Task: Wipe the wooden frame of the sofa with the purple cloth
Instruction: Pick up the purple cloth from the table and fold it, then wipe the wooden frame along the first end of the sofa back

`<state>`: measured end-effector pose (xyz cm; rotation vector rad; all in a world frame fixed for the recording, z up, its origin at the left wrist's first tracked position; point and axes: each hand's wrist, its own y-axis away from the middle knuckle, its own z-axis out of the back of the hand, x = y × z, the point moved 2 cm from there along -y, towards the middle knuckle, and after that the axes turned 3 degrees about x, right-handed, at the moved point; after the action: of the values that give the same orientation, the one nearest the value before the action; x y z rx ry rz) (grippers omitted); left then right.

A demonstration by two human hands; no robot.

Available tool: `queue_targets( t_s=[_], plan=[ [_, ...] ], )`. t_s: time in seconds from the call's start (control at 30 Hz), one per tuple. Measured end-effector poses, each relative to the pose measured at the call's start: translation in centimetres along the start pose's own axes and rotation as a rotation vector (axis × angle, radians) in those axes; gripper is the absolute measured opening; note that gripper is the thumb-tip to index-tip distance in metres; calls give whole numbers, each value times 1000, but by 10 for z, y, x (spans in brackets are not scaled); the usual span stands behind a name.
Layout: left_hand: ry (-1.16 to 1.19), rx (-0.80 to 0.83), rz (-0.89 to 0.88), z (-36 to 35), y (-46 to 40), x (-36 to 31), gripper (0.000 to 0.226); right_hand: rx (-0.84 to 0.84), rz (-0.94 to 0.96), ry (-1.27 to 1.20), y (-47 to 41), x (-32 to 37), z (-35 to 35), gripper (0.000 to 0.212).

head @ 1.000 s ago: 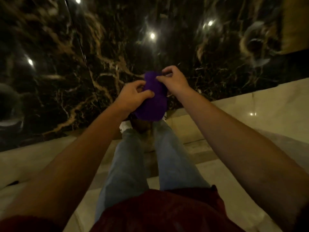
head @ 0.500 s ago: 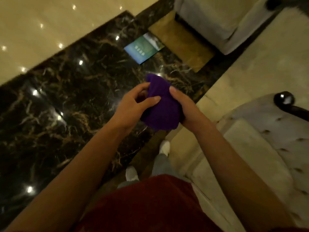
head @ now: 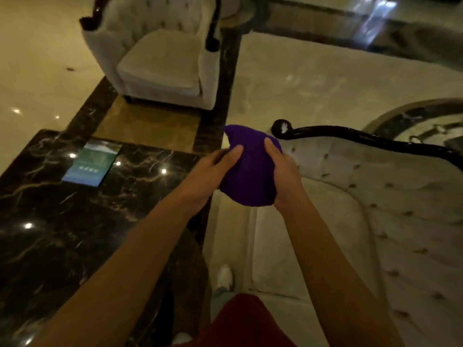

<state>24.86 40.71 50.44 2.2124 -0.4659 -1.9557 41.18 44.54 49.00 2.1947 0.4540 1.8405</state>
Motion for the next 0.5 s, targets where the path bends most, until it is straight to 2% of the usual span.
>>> queue_targets(
  t_s=[0.07, 0.13, 0.27, 0.4, 0.5],
  plan=[
    [-59, 55, 8, -24, -29, -6, 29, -50, 16, -2, -15, 5, 21, 26],
    [-106, 69, 9, -43, -57, -12, 17, -112, 42, 24, -33, 12, 41, 24],
    [-140, 65, 9, -69, -109, -14, 20, -216, 67, 101, -68, 19, 78, 29],
    [-167, 58, 41, -93, -157, -2, 12, -348, 166, 281, -91, 19, 120, 55],
    [-237, 110, 32, -107, -193, 2, 16, -391, 272, 374, -100, 16, 140, 69]
  ],
)
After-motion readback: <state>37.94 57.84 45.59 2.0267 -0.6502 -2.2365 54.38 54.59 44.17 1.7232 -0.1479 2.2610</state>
